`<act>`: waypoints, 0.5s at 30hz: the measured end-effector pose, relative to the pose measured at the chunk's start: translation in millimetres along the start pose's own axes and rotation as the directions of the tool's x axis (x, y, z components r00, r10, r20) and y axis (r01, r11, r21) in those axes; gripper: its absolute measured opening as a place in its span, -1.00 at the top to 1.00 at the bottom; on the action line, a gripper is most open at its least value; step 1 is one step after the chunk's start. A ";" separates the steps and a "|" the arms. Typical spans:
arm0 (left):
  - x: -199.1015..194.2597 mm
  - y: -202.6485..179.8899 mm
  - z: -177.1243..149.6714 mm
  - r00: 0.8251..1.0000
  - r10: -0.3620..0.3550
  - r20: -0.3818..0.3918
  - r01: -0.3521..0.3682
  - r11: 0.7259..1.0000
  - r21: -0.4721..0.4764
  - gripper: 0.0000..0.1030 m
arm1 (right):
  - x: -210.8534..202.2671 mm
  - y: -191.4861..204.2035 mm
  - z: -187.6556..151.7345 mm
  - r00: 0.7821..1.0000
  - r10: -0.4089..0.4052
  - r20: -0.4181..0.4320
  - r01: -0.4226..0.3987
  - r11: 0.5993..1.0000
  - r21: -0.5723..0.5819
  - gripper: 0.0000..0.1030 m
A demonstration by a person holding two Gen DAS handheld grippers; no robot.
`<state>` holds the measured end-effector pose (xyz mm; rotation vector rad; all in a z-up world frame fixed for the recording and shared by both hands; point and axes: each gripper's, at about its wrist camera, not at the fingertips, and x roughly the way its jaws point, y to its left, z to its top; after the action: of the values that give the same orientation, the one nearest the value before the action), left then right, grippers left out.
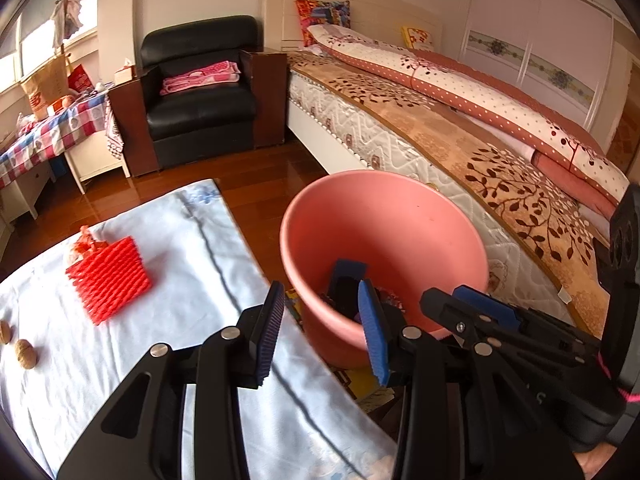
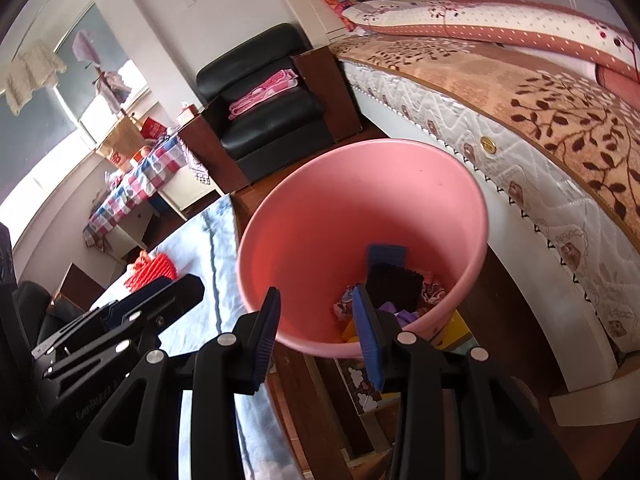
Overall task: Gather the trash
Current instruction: 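Move both open tools back over the red net and plastic bag on the table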
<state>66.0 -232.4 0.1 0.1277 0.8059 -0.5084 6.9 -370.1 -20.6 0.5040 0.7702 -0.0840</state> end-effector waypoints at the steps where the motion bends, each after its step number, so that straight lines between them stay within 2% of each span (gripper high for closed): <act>1: -1.8 3.1 -0.7 1.000 0.005 0.004 -0.005 1.000 -0.005 0.25 | 0.1 4.1 -1.4 1.000 0.002 -0.002 -0.002 1.000 -0.010 0.28; 15: -18.8 61.9 -18.7 0.998 0.068 0.018 -0.067 0.995 -0.074 0.25 | 11.5 61.8 -16.0 0.998 0.037 -0.045 -0.043 0.990 -0.131 0.28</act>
<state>72.6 -165.6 -4.4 0.0813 0.7969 -0.4150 20.4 -307.1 -13.1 0.3963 0.8011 0.0154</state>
